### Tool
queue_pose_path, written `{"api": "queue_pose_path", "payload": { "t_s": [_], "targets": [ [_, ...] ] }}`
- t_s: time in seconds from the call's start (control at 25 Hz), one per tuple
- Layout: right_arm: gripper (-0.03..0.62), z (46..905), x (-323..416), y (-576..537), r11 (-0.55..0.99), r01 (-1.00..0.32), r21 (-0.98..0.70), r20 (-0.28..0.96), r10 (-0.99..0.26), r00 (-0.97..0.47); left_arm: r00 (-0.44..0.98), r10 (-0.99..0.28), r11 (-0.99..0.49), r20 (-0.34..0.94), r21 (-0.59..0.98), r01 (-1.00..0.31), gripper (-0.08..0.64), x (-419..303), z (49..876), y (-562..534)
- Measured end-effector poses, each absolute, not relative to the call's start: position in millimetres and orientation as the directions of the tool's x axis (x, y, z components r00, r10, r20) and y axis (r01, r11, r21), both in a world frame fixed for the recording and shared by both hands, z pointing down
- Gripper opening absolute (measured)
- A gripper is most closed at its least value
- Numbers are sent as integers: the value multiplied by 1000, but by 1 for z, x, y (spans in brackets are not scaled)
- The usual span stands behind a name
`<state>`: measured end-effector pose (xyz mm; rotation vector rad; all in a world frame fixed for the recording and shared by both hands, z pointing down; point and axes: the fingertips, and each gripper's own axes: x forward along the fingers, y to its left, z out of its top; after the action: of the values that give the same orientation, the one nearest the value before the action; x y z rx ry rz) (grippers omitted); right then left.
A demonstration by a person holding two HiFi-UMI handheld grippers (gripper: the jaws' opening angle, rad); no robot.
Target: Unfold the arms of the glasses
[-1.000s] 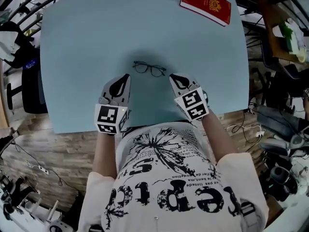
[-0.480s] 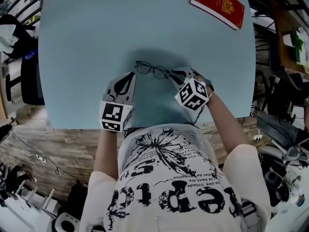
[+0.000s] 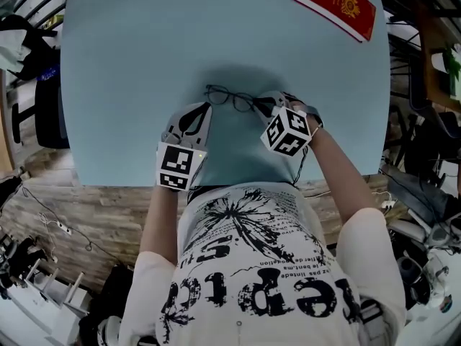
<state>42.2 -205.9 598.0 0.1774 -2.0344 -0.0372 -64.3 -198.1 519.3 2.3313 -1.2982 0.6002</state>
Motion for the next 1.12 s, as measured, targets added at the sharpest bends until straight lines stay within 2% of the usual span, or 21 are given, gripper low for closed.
{"api": "queue_pose_path", "payload": {
  "t_s": [0.16,0.28,0.44,0.52,0.6,0.92,1.12],
  "targets": [
    [37,596,42,-206,990,-90,110,888,-139,-439,473,-650,-526,594,97,-845,20,-61,528,-198],
    [37,594,45,-202,992,-57,112,893,-126,-432,483,-565,-627,669,33,-779,21,-52,540,-195],
    [35,591,46,-196,995,-2,105,898,-96,-428,523,-424,-804,740,-42,-593,21,-32,545,-195],
    [35,590,48,-194,994,20,104,902,-86,-423,517,-357,-869,778,-73,-490,60,-21,547,-196],
    [35,590,50,-192,994,32,105,904,-82,-419,498,-305,-912,812,-99,-397,63,-12,550,-196],
    [35,590,54,-187,996,35,85,912,-64,-406,434,-149,-989,889,-131,-70,69,24,567,-183],
    [35,593,62,-186,996,44,79,919,-55,-392,405,-145,-987,903,-163,11,67,41,577,-184]
  ]
}}
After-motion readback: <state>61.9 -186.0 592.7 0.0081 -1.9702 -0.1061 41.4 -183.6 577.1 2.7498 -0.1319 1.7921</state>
